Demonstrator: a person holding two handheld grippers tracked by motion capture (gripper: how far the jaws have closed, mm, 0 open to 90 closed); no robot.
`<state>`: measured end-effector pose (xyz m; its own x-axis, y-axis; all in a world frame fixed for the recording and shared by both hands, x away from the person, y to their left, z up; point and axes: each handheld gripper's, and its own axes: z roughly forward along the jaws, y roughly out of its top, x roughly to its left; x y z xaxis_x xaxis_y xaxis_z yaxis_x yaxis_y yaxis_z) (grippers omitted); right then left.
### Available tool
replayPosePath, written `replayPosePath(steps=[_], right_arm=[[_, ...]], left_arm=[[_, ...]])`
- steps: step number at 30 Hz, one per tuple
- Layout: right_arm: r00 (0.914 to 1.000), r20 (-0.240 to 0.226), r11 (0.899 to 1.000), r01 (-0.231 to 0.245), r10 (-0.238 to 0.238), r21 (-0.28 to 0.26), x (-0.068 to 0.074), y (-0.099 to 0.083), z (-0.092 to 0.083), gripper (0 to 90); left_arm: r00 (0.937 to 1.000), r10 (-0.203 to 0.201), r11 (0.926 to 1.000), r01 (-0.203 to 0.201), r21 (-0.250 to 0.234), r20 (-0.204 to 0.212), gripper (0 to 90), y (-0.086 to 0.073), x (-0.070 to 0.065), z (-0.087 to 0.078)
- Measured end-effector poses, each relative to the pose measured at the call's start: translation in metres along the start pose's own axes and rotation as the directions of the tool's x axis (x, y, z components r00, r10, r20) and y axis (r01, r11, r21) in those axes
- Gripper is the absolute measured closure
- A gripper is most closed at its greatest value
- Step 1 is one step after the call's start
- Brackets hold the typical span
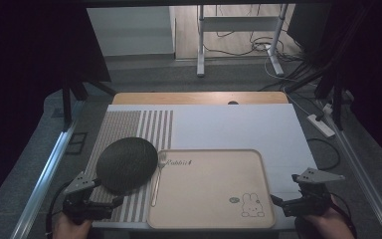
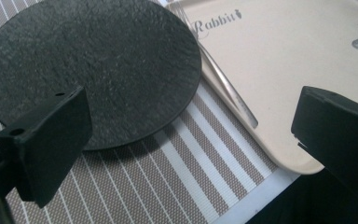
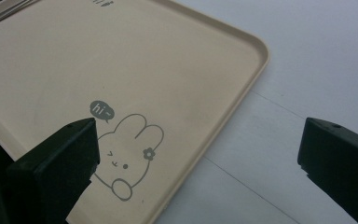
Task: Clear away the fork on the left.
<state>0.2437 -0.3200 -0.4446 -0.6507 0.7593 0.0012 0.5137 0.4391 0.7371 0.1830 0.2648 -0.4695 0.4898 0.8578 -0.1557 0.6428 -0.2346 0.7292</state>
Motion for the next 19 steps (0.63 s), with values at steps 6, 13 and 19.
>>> replayPosePath(steps=[6,13,19], right_arm=[[0.9998,0.018,1.0,-0.012,0.013,-0.013,-0.0009,-0.0002,-0.0013,0.0],[0.9982,0.058,1.0,0.013,-0.013,-0.006,-0.001,-0.0008,-0.0024,0.0],[0.9979,0.062,1.0,0.016,-0.016,0.004,-0.002,-0.0015,-0.0023,0.0]], left_arm=[[0.9996,0.003,0.9999,-0.002,0.014,-0.028,0.0,-0.0041,-0.0012,-0.0012],[0.999,-0.008,0.9999,0.008,0.006,-0.045,0.0,-0.0075,-0.0011,-0.0048],[0.999,-0.014,0.9999,0.014,0.005,-0.043,0.0,-0.0069,-0.0006,-0.0047]])
